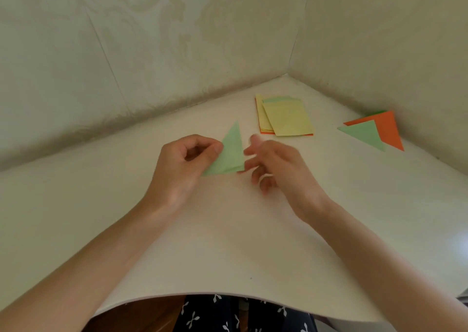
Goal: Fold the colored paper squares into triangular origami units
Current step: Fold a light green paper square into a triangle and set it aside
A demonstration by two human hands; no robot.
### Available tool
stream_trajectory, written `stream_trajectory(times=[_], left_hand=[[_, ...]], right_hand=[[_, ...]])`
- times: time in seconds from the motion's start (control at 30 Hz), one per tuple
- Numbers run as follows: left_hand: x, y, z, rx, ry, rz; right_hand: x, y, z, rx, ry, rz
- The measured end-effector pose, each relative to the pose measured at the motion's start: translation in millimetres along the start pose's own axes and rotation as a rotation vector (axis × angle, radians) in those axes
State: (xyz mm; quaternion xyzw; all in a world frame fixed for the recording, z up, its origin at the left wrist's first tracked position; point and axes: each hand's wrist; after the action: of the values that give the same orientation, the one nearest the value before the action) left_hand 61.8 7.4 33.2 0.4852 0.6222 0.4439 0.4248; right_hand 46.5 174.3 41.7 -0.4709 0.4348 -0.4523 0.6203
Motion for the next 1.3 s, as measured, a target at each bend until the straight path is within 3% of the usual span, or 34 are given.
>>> stream_trajectory(times=[0.1, 0.3, 0.47, 0.67, 0.97, 1.13, 1.3], left_hand=[[7.5, 1.2, 7.7, 0.001, 0.009, 0.047], [5.2, 1.1, 5.6, -0.108, -0.051, 0.128], [-0.9, 1.2, 3.2, -0.259, -0.234, 0.158], [-9.9, 0.9, -0.4, -0.146, -0.272, 0.033], [-4.7, -4.1, 1.4, -0.050, -0.380, -0.084], [-4.2, -5.7, 0.3, -0.017, -0.284, -0.080], [-5.2, -4.7, -0.2, 0.027, -0.207, -0.080]], right_hand=[[10.4, 2.1, 3.3, -0.077, -0.108, 0.202], [2.8, 2.6, -0.7, -0.110, 0.002, -0.079], [-3.5, 4.4, -2.5, -0.081, -0.028, -0.060], [-2.9, 9.9, 0.9, -0.129, -0.161, 0.140], [-0.1, 10.2, 3.2, -0.165, -0.100, 0.163], [-3.3, 6.1, -0.9, -0.035, -0.157, -0.037], [-16.0, 1.8, 0.9, -0.020, -0.245, 0.061]])
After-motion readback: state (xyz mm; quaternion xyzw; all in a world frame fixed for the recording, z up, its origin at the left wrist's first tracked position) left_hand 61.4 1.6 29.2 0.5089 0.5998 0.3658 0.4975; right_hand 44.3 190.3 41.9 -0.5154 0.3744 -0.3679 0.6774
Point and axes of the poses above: each hand's wrist, its own z-axis away from the middle knuckle, its own x-axis out of the palm, y = z × x, and after that the axes turned 6 degrees about x, right-handed
